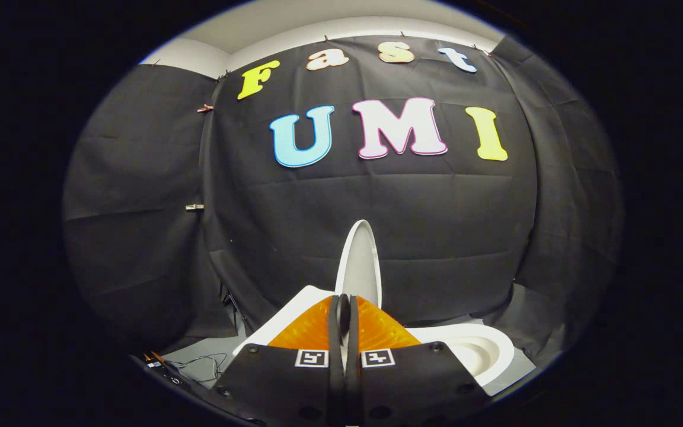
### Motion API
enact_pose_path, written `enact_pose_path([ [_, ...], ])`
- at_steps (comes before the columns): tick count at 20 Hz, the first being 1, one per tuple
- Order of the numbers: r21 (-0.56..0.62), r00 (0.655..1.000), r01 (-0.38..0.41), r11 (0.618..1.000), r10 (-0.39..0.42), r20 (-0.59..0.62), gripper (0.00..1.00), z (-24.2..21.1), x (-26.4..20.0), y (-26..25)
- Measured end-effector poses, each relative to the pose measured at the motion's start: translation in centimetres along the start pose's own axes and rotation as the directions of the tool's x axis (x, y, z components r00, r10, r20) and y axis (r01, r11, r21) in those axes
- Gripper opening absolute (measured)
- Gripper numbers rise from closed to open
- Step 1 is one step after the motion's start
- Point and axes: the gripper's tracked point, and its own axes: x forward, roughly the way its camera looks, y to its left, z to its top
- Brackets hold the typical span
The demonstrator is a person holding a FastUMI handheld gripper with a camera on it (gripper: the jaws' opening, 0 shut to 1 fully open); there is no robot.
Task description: Open the toilet lid.
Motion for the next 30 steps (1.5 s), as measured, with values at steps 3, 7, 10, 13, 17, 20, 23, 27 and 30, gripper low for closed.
enact_pose_path([
  [3, -0.019, 1.000, -0.020, 1.000, 0.020, -0.007, 0.06, -0.2, 0.5, 1.5],
  [7, -0.047, 0.999, -0.039, 0.998, 0.038, -0.017, 0.06, -0.5, 0.9, 3.4],
  [10, -0.052, 0.999, -0.047, 0.998, 0.045, -0.022, 0.06, -0.9, 1.2, 4.2],
  [13, -0.067, 0.998, -0.059, 0.996, 0.057, -0.033, 0.09, -1.2, 1.2, 5.4],
  [17, -0.076, 0.998, -0.055, 0.996, 0.053, -0.030, 0.11, -1.0, 1.4, 5.5],
  [20, -0.068, 0.995, -0.087, 0.994, 0.084, -0.049, 0.24, -1.4, 1.4, 5.9],
  [23, -0.066, 0.995, -0.082, 0.994, 0.078, -0.058, 0.49, -1.3, 0.6, 5.2],
  [27, -0.050, 0.997, -0.078, 0.996, 0.078, -0.011, 1.00, 1.1, -1.3, 4.4],
  [30, -0.048, 0.997, -0.067, 0.997, 0.068, 0.032, 1.00, 3.5, -3.5, 3.4],
])
